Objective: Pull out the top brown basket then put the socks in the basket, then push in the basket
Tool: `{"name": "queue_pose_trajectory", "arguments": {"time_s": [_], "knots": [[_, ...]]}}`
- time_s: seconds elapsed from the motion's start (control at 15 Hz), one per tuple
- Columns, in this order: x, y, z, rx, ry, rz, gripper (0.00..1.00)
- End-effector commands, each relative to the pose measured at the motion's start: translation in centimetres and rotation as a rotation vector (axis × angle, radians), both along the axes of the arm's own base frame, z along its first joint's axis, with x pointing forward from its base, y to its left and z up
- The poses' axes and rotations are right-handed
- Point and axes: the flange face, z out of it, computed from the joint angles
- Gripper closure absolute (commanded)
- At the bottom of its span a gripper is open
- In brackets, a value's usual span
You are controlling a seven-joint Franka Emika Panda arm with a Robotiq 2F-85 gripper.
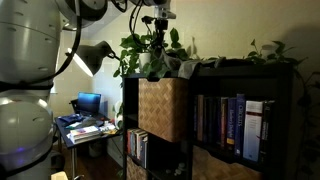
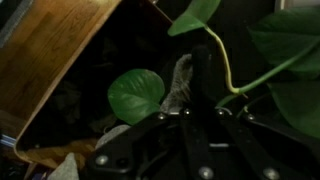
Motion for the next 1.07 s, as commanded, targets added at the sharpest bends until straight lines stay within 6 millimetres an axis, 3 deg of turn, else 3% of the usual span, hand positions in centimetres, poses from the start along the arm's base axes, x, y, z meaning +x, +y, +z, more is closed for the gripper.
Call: {"name": "queue_pose_trajectory", "arguments": {"time_s": [0.0,0.33,0.67,0.93,1.0], "knots": [[-2.9,0.4,-3.5,0.037,0.121,0.073,0.94],[-3.2,1.3,-9.1,0.042,0.234,0.125,0.94],[-1.8,1.6,-15.1,0.003,0.202,0.180,0.95],[-0.9,1.8,-17.5,-0.037,0.094,0.203,0.95],[-1.0,1.9,-17.7,-0.053,0.080,0.203,0.64]]}}
